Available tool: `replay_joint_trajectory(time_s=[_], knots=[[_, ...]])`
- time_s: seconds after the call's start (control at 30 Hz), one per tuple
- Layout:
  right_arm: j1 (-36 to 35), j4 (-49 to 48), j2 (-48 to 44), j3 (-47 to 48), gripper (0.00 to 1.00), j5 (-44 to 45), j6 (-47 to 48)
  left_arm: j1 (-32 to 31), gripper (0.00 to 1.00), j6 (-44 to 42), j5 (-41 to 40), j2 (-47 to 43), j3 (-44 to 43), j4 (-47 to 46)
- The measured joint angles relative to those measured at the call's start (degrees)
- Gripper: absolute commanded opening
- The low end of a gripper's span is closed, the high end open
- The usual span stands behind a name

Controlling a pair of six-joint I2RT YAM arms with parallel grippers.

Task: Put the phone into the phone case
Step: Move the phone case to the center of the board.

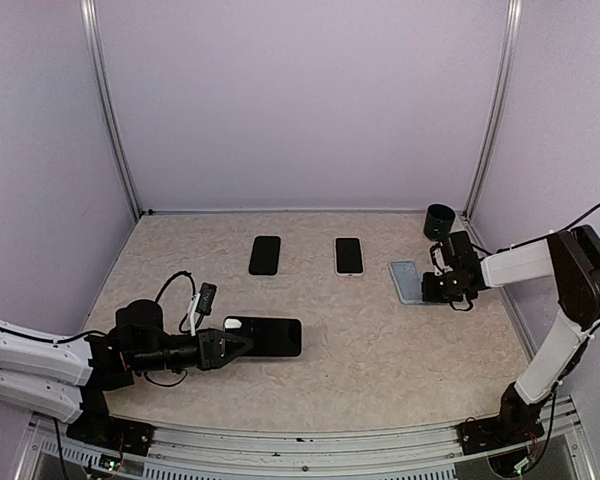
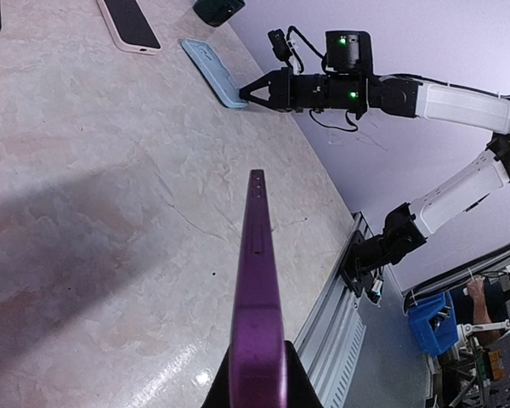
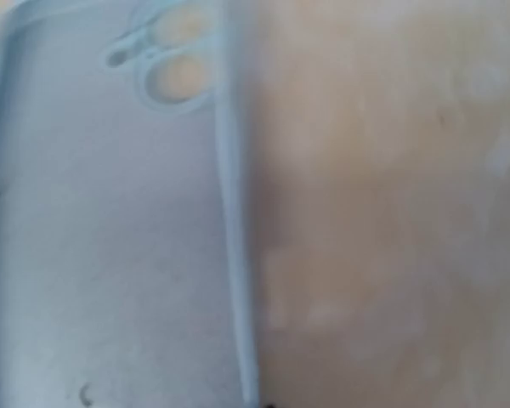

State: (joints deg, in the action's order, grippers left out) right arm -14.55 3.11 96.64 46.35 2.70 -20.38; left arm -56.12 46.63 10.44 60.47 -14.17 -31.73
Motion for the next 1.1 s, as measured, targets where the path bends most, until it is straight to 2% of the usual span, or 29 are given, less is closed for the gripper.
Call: replay_joint_trajectory(time_s=[0.37,0.77,1.1], knots=[[-1.55,0.0,-11.28,-9.35,0.0,-2.89,-3.21,0.0,0.0,0.04,0.02,1.49,0.0,-1.51],[-16.61,0.42,-25.0,-18.18,0.01,2.43,-12.28,0.0,0.0,0.26,0.26,4.15,-0.13,-2.6],[-25.9,0.57,-24.3,-21.66,0.04,7.45,-18.71,0.0,0.0,0.44,0.68,4.85,-0.46,-3.48]])
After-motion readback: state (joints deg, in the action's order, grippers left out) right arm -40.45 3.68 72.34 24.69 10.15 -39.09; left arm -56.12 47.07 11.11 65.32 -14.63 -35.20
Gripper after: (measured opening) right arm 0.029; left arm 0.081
